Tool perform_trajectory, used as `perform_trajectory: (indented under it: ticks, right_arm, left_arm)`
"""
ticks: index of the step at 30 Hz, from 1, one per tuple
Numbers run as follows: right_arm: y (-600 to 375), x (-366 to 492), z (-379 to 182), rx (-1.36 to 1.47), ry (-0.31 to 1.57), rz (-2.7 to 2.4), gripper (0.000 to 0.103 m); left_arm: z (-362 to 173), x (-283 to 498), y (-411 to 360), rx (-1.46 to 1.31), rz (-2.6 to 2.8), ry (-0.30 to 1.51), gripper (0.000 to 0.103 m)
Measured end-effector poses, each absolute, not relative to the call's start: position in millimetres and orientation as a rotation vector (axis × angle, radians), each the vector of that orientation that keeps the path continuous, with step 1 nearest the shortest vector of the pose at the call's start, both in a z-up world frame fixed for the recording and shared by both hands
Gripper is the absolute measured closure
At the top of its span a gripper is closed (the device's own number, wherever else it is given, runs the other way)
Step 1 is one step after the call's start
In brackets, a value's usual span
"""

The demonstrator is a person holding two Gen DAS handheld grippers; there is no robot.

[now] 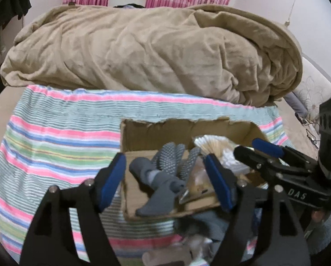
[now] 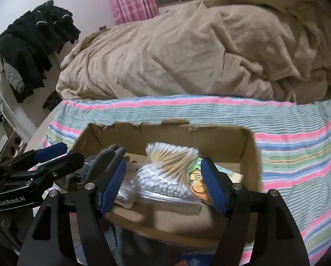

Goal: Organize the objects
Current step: 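Carry the glove and swab bag into the box and open both tools, then move the left tool to the white socks while the right tool approaches the blue tissue pack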

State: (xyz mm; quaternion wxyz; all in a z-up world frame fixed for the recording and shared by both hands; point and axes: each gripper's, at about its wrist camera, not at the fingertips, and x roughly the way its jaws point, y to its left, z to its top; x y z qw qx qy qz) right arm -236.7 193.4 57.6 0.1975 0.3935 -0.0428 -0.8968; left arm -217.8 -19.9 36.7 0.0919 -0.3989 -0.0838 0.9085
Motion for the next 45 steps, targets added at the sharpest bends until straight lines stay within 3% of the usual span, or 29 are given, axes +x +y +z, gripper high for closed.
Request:
perform_trajectory:
  ticks: [24,45]
  right_arm:
    - [234,-121,118,1.006,-0.106,-2.606,0.030]
    - [246,-90,67,1.133,-0.101,-2.556,0.030]
  left_arm:
    - [92,-89,-20,-1.074,2.726,-0.258,0.027]
    - [40,-65,-3,-1.203,2.666,-0.176,0.027]
